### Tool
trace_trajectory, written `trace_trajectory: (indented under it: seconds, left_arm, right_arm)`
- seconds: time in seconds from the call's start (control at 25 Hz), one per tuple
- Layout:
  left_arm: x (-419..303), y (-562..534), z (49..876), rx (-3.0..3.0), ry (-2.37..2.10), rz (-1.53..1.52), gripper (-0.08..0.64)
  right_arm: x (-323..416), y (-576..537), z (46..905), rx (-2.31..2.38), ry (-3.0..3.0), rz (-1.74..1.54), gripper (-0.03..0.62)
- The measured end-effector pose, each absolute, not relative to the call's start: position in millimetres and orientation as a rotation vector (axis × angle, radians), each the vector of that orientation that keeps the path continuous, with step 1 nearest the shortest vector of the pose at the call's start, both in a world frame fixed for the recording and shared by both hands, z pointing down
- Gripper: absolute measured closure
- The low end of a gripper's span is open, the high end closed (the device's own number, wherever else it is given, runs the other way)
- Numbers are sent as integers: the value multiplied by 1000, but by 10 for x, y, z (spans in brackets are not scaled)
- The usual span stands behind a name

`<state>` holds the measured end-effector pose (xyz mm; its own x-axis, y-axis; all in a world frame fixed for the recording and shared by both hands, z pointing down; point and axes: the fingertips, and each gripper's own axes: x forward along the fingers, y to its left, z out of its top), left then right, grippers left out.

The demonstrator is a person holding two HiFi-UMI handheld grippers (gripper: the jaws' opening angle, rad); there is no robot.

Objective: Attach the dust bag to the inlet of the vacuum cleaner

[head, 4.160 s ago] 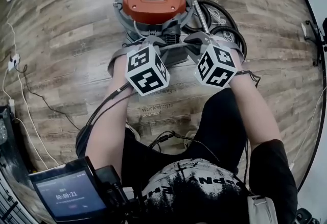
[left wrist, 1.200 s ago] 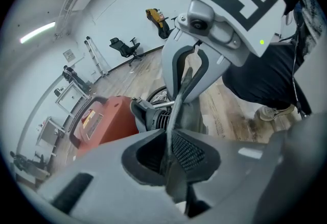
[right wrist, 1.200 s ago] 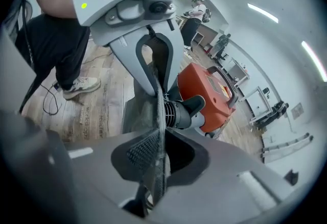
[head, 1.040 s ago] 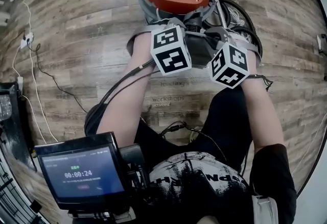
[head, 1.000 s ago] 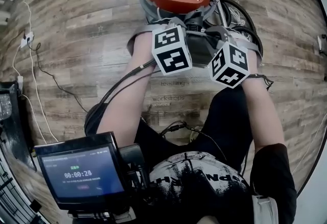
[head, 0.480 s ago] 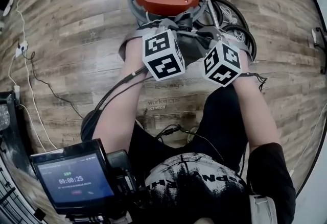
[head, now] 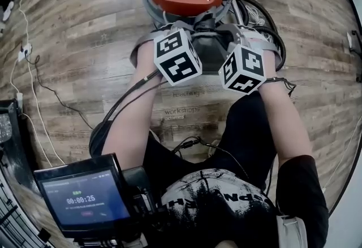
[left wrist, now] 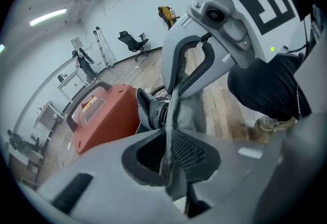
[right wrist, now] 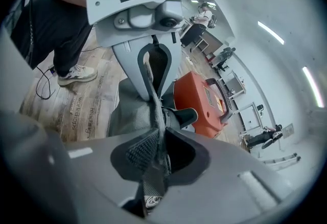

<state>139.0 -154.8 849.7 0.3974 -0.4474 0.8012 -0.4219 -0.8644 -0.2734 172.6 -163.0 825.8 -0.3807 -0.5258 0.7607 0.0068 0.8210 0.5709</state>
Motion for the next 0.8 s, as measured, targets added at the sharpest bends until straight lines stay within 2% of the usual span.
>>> trace_trajectory:
  seconds: [0.52, 0.6, 0.68, 0.8]
  left_arm:
    - [1427, -1560, 8460, -2576, 822, -1489, 497]
    - [1429, -1540, 8469, -2587, 811, -1483, 467]
    - [1437, -1524, 8444, -2610, 809, -1462, 423]
    - [1465, -1504, 8367, -2655, 825, -1403, 387]
  right_arm:
    - [1783, -1621, 8315, 449, -1953, -496, 525]
    - [1785, -1618, 8318, 461, -1982, -470, 487]
    - [1783, -1606, 8300, 473, -2030, -430, 413]
    - [1735, -1568, 8263, 477, -2122, -350, 359]
